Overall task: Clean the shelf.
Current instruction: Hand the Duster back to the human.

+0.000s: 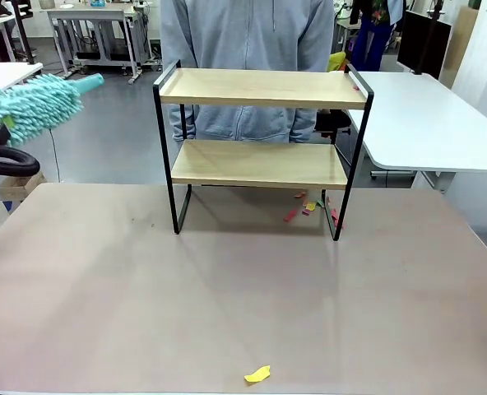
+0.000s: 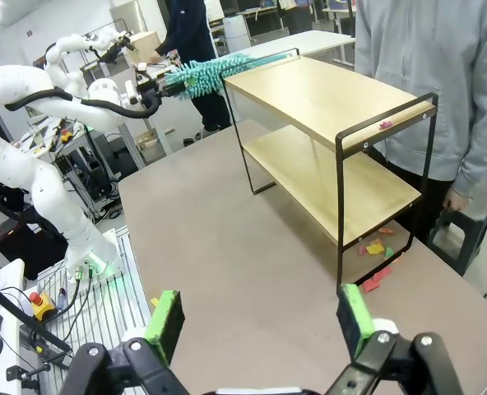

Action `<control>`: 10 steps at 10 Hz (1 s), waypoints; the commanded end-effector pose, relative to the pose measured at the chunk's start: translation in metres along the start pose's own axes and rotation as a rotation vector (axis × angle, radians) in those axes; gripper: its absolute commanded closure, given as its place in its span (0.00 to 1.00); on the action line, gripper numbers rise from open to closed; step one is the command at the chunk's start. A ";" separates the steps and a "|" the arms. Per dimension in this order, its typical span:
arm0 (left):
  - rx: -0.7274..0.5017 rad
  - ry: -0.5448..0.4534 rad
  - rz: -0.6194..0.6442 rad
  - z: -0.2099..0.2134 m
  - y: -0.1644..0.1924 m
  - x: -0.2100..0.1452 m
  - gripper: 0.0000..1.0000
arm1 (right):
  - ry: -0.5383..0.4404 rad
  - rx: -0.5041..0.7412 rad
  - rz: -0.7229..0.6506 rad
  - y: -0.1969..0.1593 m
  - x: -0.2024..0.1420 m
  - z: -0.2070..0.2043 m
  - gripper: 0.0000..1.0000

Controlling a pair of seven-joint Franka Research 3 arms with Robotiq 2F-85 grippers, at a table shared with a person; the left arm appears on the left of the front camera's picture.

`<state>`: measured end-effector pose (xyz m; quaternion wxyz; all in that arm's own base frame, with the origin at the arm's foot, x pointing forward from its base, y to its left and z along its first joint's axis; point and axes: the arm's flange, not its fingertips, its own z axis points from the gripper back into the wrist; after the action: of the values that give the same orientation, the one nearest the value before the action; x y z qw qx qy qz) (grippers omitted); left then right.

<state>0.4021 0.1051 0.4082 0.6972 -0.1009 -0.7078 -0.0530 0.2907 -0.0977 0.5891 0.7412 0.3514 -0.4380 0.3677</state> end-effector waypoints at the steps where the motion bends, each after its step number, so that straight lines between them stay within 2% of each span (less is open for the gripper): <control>1: 0.043 -0.033 -0.016 0.034 -0.128 -0.095 0.83 | -0.029 0.005 0.024 -0.002 0.003 0.000 0.00; 2: 0.013 -0.030 0.001 0.033 -0.135 -0.100 0.83 | -0.029 0.005 0.024 -0.002 0.003 0.000 0.00; 3: -0.008 0.016 0.003 -0.003 -0.001 -0.010 0.83 | -0.029 0.005 0.024 -0.002 0.003 0.000 0.00; 10: -0.008 0.016 0.003 -0.003 -0.001 -0.010 0.83 | -0.029 0.005 0.024 -0.002 0.003 0.000 0.00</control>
<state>0.4061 0.1028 0.3958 0.7099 -0.0978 -0.6950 -0.0582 0.2907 -0.0977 0.5892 0.7411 0.3515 -0.4384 0.3674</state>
